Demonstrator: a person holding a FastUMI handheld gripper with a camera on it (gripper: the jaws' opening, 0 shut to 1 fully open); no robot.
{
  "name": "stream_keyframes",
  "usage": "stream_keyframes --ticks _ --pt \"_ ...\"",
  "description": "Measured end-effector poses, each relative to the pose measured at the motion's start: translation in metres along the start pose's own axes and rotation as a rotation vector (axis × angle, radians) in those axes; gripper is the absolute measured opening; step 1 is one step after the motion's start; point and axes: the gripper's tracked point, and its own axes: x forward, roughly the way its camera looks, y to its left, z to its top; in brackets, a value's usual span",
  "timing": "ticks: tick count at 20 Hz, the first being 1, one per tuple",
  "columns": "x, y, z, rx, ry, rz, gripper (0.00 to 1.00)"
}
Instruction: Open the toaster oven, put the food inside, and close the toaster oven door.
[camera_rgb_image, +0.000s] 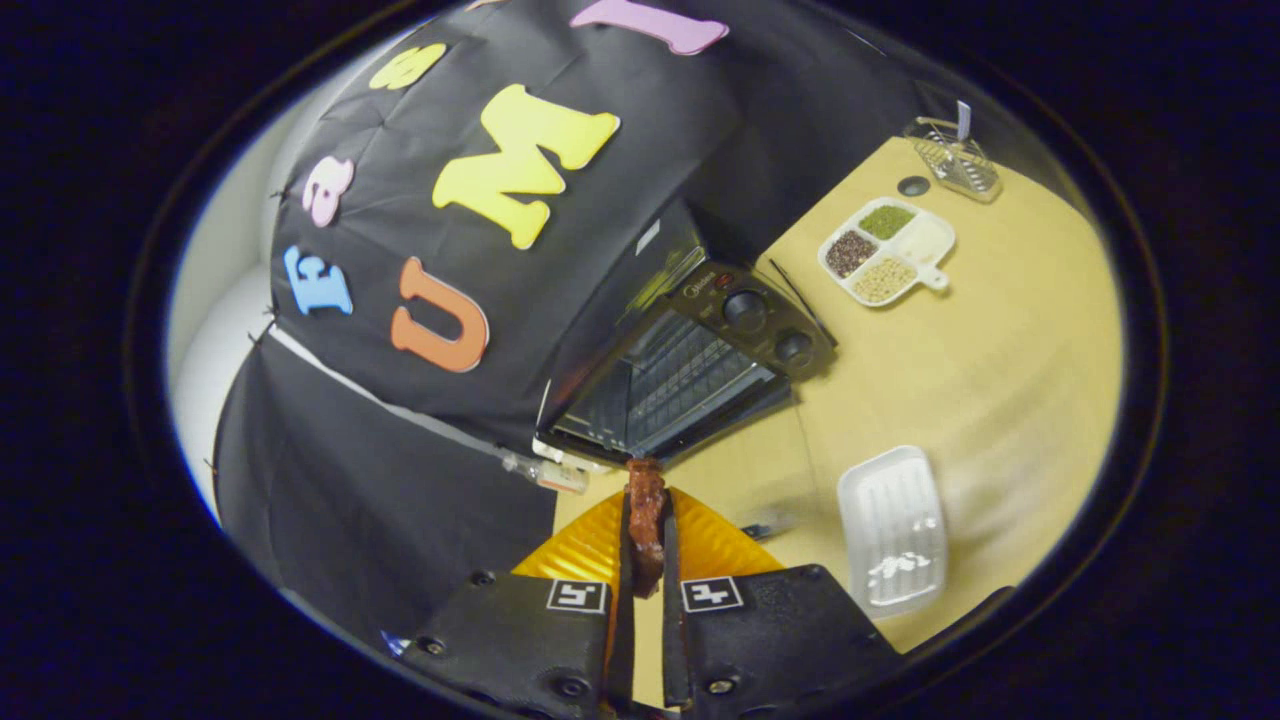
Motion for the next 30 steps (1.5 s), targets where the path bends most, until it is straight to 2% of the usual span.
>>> stream_keyframes --ticks 2,8,13,18,20,22,27,28,29,30 --pt "0.036 -0.001 0.0 0.071 -0.094 0.003 0.14" --pt "0.13 -0.029 0.016 0.272 -0.302 -0.065 0.14" --pt "0.193 -0.03 0.035 0.297 -0.391 -0.122 0.14" --pt "0.239 -0.025 0.04 0.277 -0.399 -0.167 0.14" --pt "0.244 -0.022 0.041 0.205 -0.408 -0.194 0.14" --pt "0.245 -0.028 0.04 0.102 -0.41 -0.264 0.16" --pt "0.237 -0.033 0.044 -0.223 -0.381 -0.438 0.37" --pt "0.234 -0.035 0.043 -0.294 -0.367 -0.472 0.44" --pt "0.23 -0.037 0.043 -0.364 -0.36 -0.499 0.61" --pt "0.228 -0.041 0.045 -0.421 -0.351 -0.525 0.69"
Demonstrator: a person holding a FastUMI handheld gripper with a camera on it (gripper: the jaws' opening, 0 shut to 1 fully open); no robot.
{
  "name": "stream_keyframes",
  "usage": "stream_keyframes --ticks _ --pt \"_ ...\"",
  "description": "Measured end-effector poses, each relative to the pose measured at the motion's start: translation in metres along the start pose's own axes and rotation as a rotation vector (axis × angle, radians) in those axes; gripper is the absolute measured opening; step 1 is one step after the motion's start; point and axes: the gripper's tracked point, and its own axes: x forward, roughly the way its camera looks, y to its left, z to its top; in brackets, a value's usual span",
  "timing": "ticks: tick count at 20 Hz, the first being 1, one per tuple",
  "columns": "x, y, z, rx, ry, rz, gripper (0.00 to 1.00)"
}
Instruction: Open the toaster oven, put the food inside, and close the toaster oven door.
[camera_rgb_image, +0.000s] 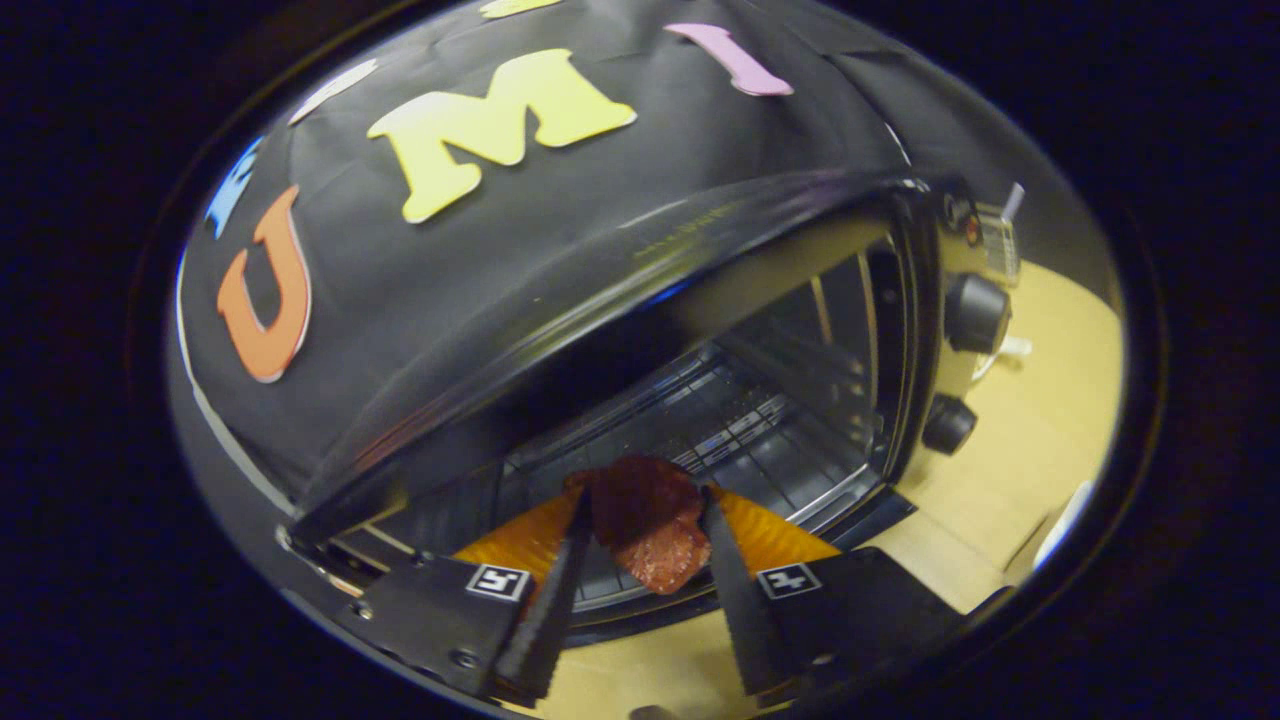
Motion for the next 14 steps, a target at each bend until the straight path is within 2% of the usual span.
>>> stream_keyframes --ticks 2,6,12,14 --pt "-0.008 0.001 0.001 -0.086 -0.013 0.007 0.96" --pt "-0.032 -0.002 0.002 -0.165 0.0 0.023 0.96" --pt "-0.096 -0.005 -0.003 -0.291 0.026 0.083 0.97" --pt "-0.117 -0.008 -0.012 -0.297 0.061 0.102 0.97"
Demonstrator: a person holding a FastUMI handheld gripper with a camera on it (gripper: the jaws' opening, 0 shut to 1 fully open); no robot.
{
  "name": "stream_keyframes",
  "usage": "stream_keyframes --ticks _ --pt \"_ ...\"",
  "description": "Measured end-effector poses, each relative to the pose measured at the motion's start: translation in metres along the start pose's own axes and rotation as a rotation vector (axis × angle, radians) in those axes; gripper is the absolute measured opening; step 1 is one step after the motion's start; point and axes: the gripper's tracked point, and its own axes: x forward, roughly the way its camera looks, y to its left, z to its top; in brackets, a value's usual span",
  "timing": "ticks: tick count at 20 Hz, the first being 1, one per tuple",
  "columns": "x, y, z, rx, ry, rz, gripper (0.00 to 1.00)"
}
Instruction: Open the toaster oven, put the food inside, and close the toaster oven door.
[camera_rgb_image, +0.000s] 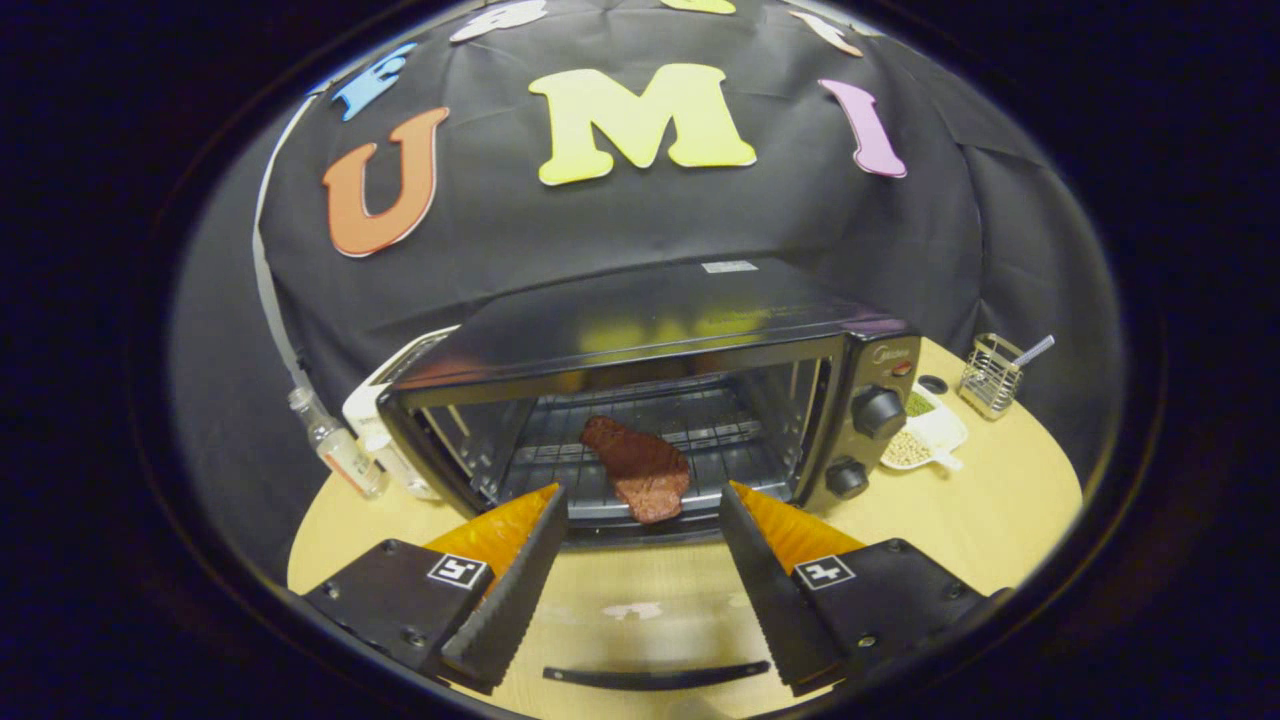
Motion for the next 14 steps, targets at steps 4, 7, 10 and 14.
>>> stream_keyframes --ticks 4,7,10,14 --pt "-0.037 -0.004 -0.027 -0.057 0.037 0.02 0.97" --pt "-0.057 -0.014 -0.056 -0.084 0.083 0.021 0.97" --pt "-0.075 -0.032 -0.083 -0.107 0.12 0.012 0.97" --pt "-0.088 -0.047 -0.124 -0.14 0.181 -0.003 0.97"
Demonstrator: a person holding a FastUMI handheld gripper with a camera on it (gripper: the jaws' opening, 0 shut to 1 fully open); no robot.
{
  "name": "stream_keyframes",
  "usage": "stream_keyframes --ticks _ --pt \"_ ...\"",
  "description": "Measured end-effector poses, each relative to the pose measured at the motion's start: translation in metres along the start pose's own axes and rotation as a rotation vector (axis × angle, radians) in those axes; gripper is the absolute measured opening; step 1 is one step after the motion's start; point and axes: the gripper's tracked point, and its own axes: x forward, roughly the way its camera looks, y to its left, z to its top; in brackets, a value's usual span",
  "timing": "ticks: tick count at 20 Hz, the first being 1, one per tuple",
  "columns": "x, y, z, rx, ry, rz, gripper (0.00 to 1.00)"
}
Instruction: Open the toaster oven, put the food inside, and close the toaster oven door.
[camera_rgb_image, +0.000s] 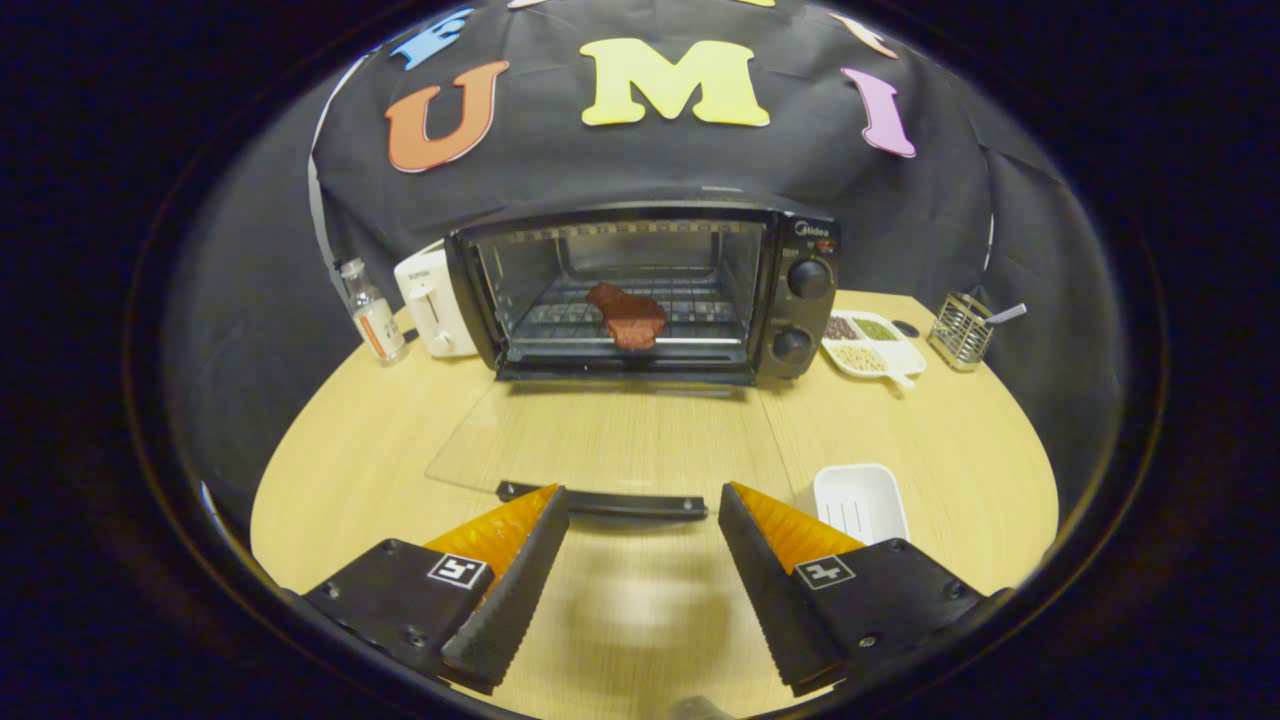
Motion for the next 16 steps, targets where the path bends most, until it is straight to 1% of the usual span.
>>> stream_keyframes --ticks 4,6,11,16 --pt "0.004 0.002 -0.036 -0.018 0.062 -0.001 0.97" --pt "0.013 0.005 -0.045 -0.003 0.084 0.0 0.97" --pt "0.035 0.009 -0.045 -0.002 0.092 -0.014 0.97" --pt "0.047 0.013 -0.045 -0.02 0.095 -0.022 0.97"
